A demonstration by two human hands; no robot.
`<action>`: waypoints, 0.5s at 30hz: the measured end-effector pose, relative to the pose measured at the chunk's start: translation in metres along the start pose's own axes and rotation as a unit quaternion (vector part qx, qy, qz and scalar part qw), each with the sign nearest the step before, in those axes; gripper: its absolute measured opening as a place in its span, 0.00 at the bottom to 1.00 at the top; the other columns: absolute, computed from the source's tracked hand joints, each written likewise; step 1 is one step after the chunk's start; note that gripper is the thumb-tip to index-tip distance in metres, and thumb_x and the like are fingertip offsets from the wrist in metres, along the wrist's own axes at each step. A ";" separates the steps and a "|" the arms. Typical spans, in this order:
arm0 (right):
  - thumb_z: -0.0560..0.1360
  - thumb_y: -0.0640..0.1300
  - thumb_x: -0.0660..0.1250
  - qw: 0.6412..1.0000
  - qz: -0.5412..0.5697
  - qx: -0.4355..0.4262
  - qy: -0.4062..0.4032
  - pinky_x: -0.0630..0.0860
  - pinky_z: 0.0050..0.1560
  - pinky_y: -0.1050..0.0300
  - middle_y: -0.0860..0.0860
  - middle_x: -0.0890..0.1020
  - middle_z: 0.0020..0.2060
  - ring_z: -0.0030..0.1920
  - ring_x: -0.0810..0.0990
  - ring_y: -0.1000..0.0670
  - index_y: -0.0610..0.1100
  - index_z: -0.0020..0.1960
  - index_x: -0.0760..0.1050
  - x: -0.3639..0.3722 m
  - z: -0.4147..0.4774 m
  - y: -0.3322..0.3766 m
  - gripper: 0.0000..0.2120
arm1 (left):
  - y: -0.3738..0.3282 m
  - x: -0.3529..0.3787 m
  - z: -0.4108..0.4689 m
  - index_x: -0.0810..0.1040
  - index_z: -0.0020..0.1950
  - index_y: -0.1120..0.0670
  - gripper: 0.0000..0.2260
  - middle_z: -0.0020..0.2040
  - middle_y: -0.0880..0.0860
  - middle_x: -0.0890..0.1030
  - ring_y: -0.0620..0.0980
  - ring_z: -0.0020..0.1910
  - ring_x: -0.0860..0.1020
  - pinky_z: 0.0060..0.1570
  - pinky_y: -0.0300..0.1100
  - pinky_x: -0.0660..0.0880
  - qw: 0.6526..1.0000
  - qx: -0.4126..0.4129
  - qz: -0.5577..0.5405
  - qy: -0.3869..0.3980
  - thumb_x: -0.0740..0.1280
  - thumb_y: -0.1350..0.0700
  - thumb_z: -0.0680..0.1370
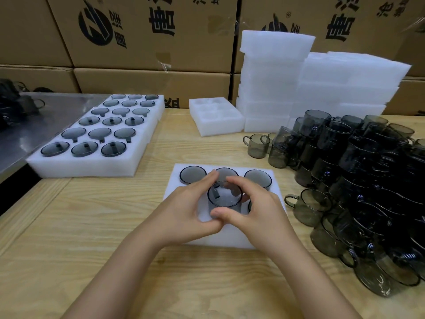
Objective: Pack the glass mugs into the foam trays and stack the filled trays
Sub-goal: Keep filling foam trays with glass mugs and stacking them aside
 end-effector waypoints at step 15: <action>0.68 0.64 0.67 0.985 -0.149 0.014 0.085 0.56 0.66 0.65 0.61 0.67 0.69 0.73 0.53 0.61 0.53 0.69 0.66 0.015 0.002 -0.010 0.33 | -0.017 0.007 -0.002 0.56 0.78 0.50 0.39 0.77 0.41 0.54 0.29 0.72 0.43 0.70 0.29 0.38 0.960 0.083 0.265 0.036 0.49 0.33 0.70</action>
Point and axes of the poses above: each hand's wrist, its own z-axis towards the middle knuckle, its own x-axis out of the palm, y = z × x, the point moved 10 cm from there along z, towards the middle knuckle
